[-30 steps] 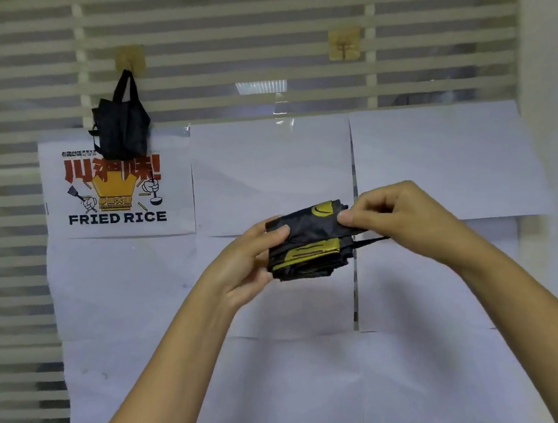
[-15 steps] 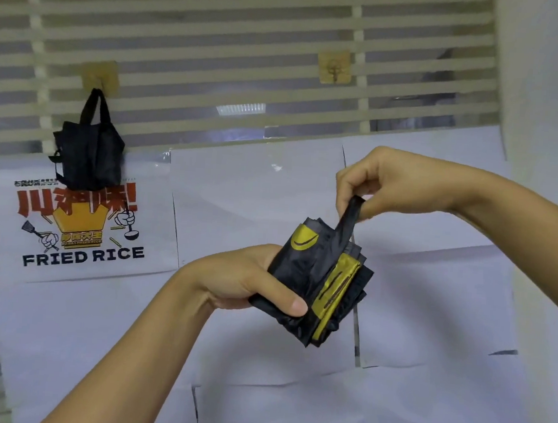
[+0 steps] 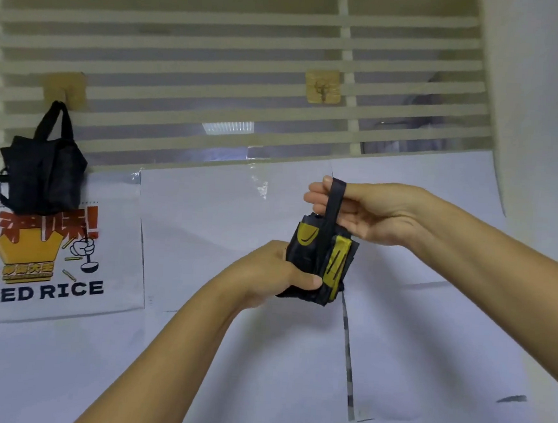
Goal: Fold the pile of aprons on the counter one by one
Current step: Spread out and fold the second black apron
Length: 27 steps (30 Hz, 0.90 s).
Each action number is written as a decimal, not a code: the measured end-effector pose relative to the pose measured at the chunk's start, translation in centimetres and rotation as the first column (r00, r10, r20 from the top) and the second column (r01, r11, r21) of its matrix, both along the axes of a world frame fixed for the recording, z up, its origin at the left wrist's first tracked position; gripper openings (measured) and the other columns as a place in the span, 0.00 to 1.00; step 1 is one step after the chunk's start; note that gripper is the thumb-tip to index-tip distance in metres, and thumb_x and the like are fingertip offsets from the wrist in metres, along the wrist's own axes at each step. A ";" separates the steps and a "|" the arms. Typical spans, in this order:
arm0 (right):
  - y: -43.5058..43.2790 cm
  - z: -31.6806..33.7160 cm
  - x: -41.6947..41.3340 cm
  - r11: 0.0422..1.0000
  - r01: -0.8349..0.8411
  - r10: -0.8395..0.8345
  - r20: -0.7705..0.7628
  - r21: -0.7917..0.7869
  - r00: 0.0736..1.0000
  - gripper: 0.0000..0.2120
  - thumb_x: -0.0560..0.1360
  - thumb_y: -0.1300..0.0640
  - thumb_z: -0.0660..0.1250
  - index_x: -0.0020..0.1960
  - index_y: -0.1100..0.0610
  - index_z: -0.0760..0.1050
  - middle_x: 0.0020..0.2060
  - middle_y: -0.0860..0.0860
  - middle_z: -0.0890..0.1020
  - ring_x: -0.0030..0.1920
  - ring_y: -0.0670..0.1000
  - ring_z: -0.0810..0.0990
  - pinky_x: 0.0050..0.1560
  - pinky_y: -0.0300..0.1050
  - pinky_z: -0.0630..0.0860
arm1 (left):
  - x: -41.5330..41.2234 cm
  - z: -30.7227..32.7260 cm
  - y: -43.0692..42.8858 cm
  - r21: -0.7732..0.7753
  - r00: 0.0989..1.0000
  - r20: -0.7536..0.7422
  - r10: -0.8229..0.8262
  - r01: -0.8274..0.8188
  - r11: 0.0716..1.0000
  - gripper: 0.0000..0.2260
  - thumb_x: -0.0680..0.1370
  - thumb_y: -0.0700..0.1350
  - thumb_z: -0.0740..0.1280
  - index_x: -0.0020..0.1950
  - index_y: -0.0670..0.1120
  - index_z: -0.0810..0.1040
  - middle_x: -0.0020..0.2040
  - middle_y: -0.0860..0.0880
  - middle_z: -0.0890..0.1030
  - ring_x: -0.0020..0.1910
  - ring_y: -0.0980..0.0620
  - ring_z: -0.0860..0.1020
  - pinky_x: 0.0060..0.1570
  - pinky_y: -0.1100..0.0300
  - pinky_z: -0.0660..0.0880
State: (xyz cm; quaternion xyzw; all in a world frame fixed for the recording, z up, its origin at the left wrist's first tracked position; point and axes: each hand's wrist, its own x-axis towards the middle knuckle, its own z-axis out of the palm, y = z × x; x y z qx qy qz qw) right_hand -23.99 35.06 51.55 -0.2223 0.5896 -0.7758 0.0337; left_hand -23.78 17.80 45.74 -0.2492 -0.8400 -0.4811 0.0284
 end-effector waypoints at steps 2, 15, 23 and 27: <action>-0.3 0.6 -0.6 0.996 0.025 -0.040 -0.178 -0.086 0.983 0.06 0.77 0.65 0.63 0.51 0.62 0.79 0.49 0.57 0.84 0.45 0.49 0.84 0.46 0.36 0.81 | -1.1 1.2 0.6 0.143 0.999 -0.039 0.034 -0.028 0.989 0.11 0.74 0.32 0.68 0.54 0.42 0.82 0.48 0.46 0.85 0.46 0.50 0.83 0.46 0.62 0.79; 0.6 11.4 -6.1 0.661 0.747 -0.594 -0.656 -0.069 0.465 0.04 0.75 0.65 0.67 0.47 0.60 0.80 0.46 0.59 0.83 0.47 0.56 0.83 0.54 0.51 0.80 | -6.2 10.2 4.3 0.534 0.968 -0.169 0.185 -0.068 0.843 0.17 0.71 0.37 0.75 0.58 0.37 0.80 0.50 0.43 0.84 0.47 0.48 0.83 0.50 0.59 0.80; -0.8 16.9 -7.3 0.302 0.953 -0.582 -0.799 -0.036 0.154 0.06 0.74 0.64 0.65 0.49 0.63 0.79 0.45 0.56 0.81 0.46 0.52 0.81 0.44 0.41 0.79 | -7.6 13.1 4.8 0.583 0.940 -0.180 0.289 -0.135 0.801 0.18 0.69 0.41 0.78 0.55 0.38 0.80 0.51 0.43 0.83 0.49 0.46 0.82 0.53 0.53 0.80; -1.4 17.0 -6.3 0.197 0.980 -0.460 -0.883 -0.006 0.088 0.16 0.72 0.68 0.61 0.31 0.56 0.62 0.29 0.50 0.65 0.28 0.46 0.64 0.23 0.35 0.60 | -7.3 13.1 5.3 0.653 0.977 -0.133 0.168 -0.041 0.756 0.17 0.70 0.38 0.76 0.56 0.36 0.79 0.52 0.42 0.83 0.46 0.47 0.82 0.44 0.57 0.82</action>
